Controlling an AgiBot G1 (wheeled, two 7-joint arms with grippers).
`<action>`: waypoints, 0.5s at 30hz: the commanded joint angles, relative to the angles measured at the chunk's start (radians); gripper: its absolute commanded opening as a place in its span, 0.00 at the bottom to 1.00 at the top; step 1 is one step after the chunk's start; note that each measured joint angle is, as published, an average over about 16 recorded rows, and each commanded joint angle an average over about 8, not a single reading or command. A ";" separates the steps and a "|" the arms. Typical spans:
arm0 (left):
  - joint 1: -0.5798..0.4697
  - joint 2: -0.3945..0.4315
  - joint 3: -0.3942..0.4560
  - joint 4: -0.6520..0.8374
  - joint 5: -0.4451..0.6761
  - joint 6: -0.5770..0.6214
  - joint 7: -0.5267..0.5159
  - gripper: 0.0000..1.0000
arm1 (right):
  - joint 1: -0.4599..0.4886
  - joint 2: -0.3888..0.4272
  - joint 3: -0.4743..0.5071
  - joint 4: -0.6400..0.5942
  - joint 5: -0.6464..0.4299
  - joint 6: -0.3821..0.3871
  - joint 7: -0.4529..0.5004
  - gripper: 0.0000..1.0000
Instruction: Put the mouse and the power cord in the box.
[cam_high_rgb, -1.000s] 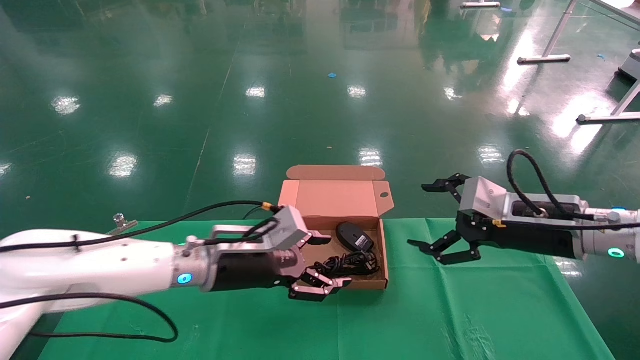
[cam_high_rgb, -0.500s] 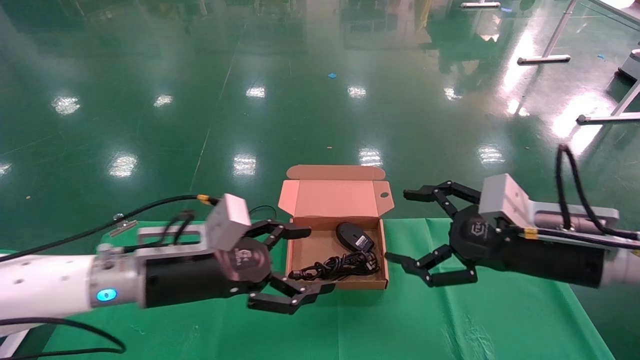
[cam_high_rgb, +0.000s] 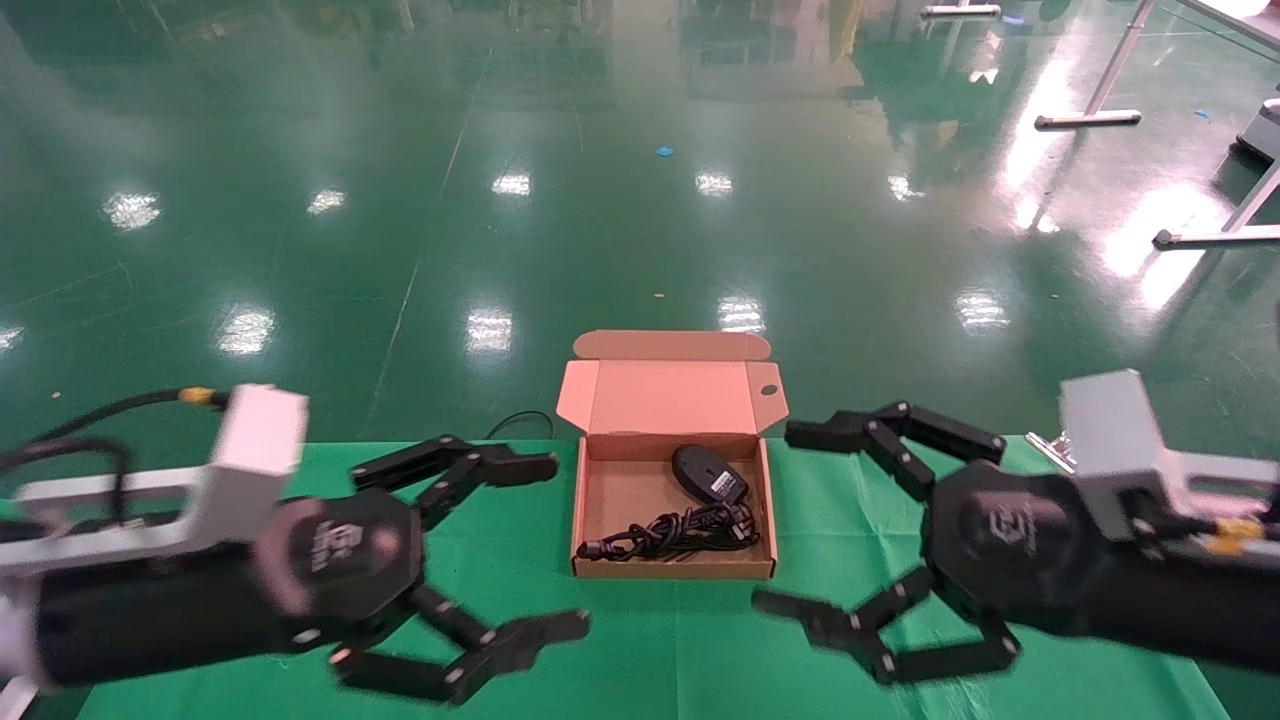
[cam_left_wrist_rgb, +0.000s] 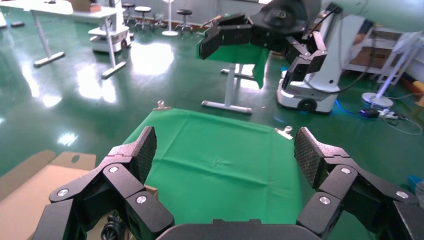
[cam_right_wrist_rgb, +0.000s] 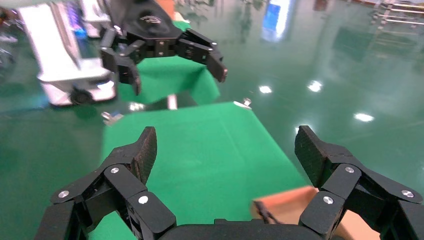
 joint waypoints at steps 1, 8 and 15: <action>0.018 -0.025 -0.030 -0.028 -0.020 0.024 -0.007 1.00 | -0.024 0.012 0.024 0.036 0.018 -0.014 0.031 1.00; 0.075 -0.105 -0.122 -0.116 -0.081 0.100 -0.028 1.00 | -0.103 0.052 0.099 0.152 0.077 -0.061 0.129 1.00; 0.095 -0.136 -0.161 -0.152 -0.105 0.131 -0.033 1.00 | -0.143 0.073 0.137 0.212 0.108 -0.085 0.167 1.00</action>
